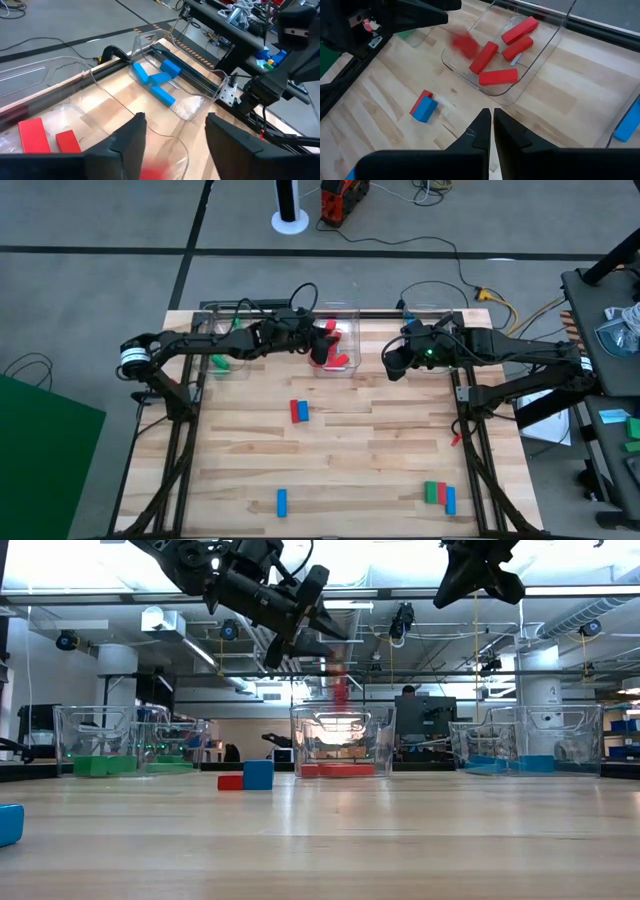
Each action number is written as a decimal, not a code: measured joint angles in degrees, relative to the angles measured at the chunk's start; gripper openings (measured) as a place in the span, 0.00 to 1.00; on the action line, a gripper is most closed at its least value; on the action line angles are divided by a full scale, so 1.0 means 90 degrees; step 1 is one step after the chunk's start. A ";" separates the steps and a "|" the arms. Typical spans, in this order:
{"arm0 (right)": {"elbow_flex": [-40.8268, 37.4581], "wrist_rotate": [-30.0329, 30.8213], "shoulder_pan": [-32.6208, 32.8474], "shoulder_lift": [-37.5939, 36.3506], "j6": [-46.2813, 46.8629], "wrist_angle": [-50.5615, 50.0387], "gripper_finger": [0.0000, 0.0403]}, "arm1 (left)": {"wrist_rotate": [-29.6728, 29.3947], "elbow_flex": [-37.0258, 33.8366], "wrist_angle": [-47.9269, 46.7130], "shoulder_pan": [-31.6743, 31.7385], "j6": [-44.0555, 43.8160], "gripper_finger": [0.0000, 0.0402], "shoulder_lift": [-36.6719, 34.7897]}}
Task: Sort blocks
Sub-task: Put the red wooden block into the middle transparent bin, then put the green wooden block into the left transparent bin
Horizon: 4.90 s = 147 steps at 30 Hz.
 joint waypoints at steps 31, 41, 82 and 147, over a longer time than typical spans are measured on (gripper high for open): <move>0.0002 -0.1708 0.3602 0.0638 0.0897 -0.0032 0.03 | 0.0169 0.0005 -0.2983 -0.0136 0.0128 0.55 -0.2950; 0.0543 -0.1745 0.5587 0.1677 0.1805 -0.0661 0.03 | 0.0165 0.0005 -0.3312 -0.0136 0.0318 0.54 -0.3234; -0.0246 -0.1881 0.6904 0.3701 0.2111 -0.0682 0.81 | 0.0158 0.0005 -0.3332 -0.0136 0.0415 0.54 -0.3089; -0.1533 -0.2326 0.1416 0.0302 -0.0095 0.5998 0.69 | -0.0620 -0.0002 -0.1824 -0.1509 0.2702 0.54 -0.3096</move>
